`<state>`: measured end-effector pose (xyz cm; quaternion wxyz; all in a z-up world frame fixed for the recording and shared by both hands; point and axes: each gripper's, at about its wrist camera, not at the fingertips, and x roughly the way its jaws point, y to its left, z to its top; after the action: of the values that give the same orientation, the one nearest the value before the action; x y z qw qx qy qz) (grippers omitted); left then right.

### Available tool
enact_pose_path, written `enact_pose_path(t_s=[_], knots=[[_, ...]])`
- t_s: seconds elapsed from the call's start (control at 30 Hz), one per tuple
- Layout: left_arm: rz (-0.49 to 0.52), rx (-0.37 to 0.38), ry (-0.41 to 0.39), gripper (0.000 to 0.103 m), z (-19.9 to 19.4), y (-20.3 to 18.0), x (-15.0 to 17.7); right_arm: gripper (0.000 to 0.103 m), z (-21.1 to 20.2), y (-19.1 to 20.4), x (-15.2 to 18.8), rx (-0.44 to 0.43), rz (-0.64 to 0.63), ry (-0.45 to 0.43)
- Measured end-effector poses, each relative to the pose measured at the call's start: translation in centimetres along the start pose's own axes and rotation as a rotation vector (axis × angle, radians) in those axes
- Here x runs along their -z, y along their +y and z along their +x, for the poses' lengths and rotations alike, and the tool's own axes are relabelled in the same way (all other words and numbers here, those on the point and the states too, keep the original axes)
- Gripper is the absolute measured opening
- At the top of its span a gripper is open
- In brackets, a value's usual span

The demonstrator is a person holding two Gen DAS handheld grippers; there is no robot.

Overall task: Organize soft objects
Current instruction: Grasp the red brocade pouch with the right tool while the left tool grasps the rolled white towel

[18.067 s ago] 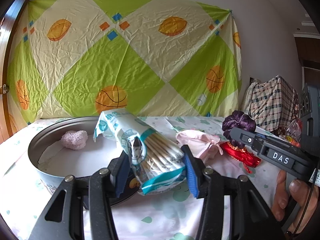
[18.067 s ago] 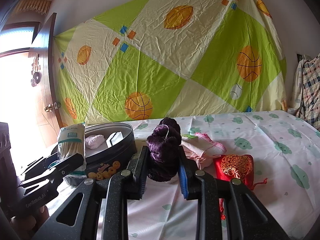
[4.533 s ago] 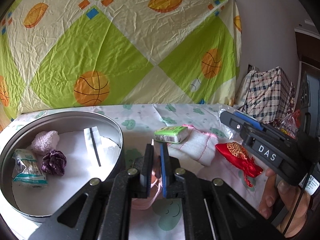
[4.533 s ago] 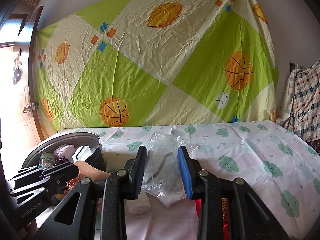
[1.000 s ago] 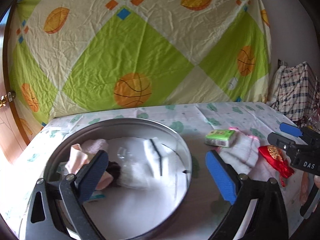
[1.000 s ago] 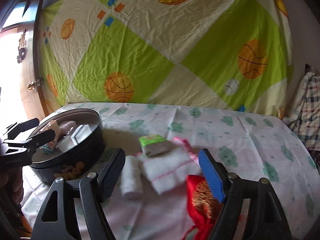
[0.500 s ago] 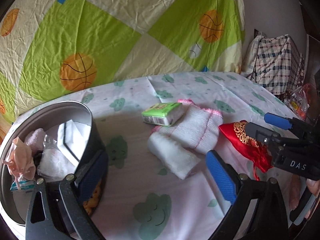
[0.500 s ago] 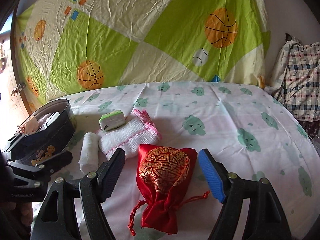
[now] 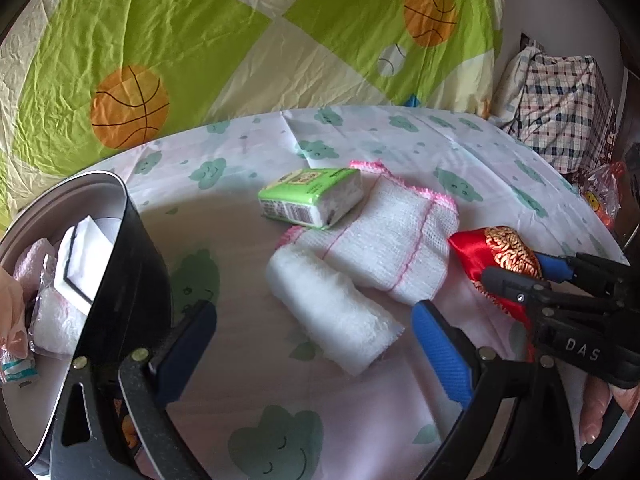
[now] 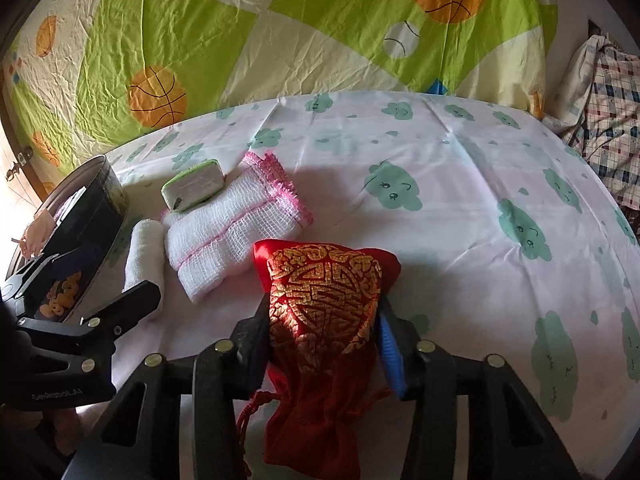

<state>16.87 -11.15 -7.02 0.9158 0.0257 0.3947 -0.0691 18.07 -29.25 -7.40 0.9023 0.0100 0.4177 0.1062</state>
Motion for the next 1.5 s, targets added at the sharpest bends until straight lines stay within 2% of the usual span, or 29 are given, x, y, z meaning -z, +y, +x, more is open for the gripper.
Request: enact_pose_path(t_s=[0.07,0.23,0.37,0.4,0.47,0.53,0.63,0.77,0.93,1.3,1.5], knots=[[-0.004,0.006,0.019,0.1,0.5,0.0,-0.2,0.037,-0.2,0.2,0.1,-0.002,-0.007,-0.008],[-0.014,0.011,0.032,0.097,1.2,0.0,-0.6,0.036,-0.2,-0.1,0.0,-0.015,0.005,-0.009],[-0.031,0.013,0.051,0.074,1.7,0.3,-0.7,0.036,-0.2,-0.1,-0.1,-0.016,0.006,-0.012],[-0.041,0.031,0.057,0.072,1.8,0.5,-0.7,0.036,-0.2,-0.1,-0.1,-0.016,0.007,-0.012],[-0.066,0.061,0.069,0.054,2.0,1.0,-0.6,0.036,-0.3,-0.1,0.0,-0.017,0.008,-0.012],[-0.083,0.081,0.077,0.051,2.1,1.3,-0.4,0.036,-0.2,-0.1,0.0,-0.019,0.011,-0.011],[-0.083,0.09,0.072,0.038,1.8,1.3,-0.3,0.036,-0.3,-0.1,0.0,-0.02,0.013,-0.016],[-0.098,0.107,0.059,0.035,1.4,1.8,0.0,0.036,-0.8,-0.1,0.0,-0.022,0.012,-0.045],[-0.097,0.098,0.009,0.034,0.3,2.0,0.1,0.035,-2.3,0.0,0.1,-0.021,0.004,-0.121],[-0.082,0.021,-0.168,0.034,-3.0,2.1,0.4,0.035,-5.6,1.4,0.7,0.038,-0.046,-0.325],[-0.124,-0.006,-0.277,0.034,-5.0,3.1,1.1,0.035,-6.3,1.9,0.8,0.024,-0.053,-0.372]])
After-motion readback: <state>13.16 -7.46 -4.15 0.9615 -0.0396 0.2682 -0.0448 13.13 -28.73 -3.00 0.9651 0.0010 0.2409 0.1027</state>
